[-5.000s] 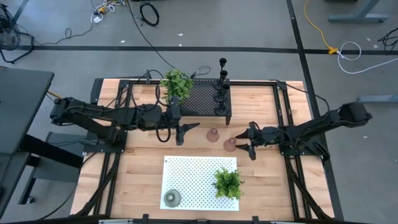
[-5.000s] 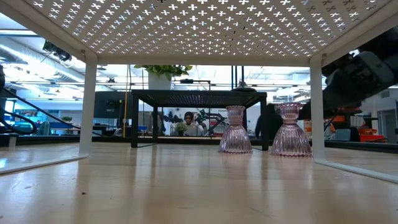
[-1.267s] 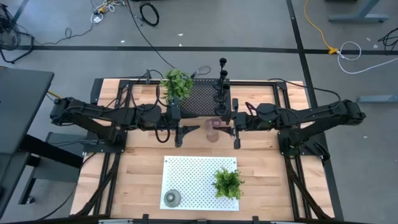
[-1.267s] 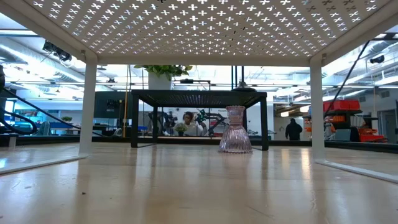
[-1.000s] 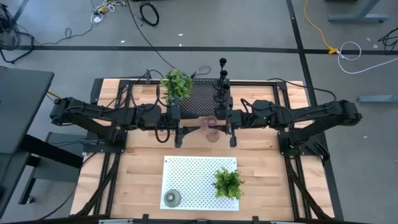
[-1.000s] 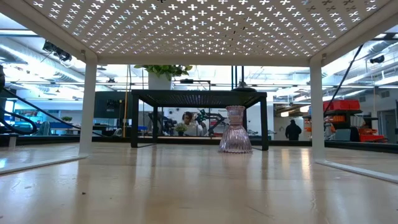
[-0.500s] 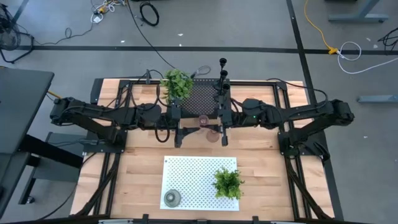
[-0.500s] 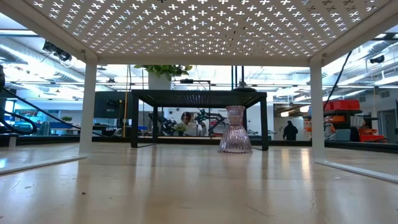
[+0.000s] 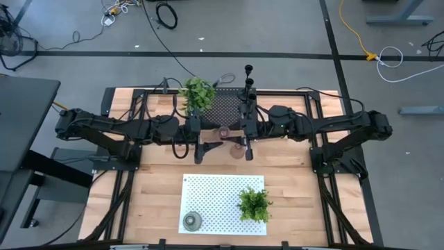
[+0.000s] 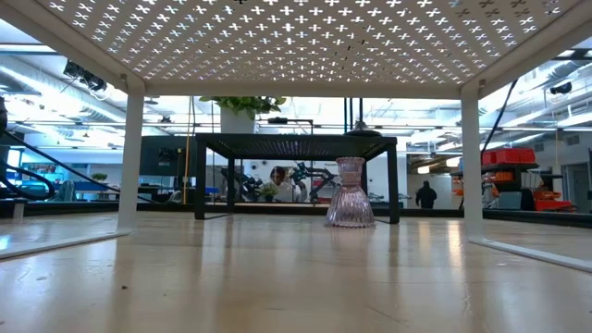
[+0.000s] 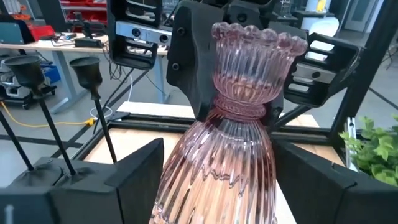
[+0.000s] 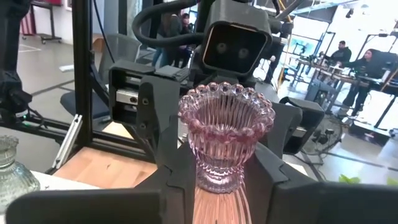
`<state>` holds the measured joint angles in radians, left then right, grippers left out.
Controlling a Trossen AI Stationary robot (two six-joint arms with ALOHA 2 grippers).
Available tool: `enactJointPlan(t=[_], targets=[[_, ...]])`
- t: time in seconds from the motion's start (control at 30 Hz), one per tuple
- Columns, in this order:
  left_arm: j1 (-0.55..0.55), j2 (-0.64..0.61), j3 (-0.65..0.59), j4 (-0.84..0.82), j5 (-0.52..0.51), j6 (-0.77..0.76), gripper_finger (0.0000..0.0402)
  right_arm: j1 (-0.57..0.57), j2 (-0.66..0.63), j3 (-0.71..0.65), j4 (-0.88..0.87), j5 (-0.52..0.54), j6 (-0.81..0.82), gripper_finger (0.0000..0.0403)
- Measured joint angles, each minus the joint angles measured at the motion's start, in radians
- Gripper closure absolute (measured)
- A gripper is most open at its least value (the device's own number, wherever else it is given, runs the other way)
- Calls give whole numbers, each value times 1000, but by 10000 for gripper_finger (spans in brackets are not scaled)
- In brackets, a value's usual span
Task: Pick & Place candle stick holders
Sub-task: Put the small pink glass candle holder on the white shelf aligned with the other small green glass candle holder
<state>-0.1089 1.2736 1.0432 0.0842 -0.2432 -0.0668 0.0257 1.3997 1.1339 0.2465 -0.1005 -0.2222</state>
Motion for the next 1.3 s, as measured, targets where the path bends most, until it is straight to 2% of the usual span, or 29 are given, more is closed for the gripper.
enactJointPlan(t=[0.4, 0.53, 0.83, 1.03, 1.3], targets=[[5, 1, 0, -2, -8, 2, 112, -8, 14, 0, 50, -31, 2, 316], [5, 1, 0, -5, -16, 12, 144, -8, 13, 0, 36, -30, 8, 316], [4, 2, 0, -3, -19, 18, 158, -11, 13, 0, 30, -31, 11, 316], [5, 2, 1, 2, -6, 30, 191, -14, 13, 0, 29, -25, 12, 317], [5, 2, 0, -4, 8, 54, 205, -18, 13, 0, 23, -24, 9, 317]])
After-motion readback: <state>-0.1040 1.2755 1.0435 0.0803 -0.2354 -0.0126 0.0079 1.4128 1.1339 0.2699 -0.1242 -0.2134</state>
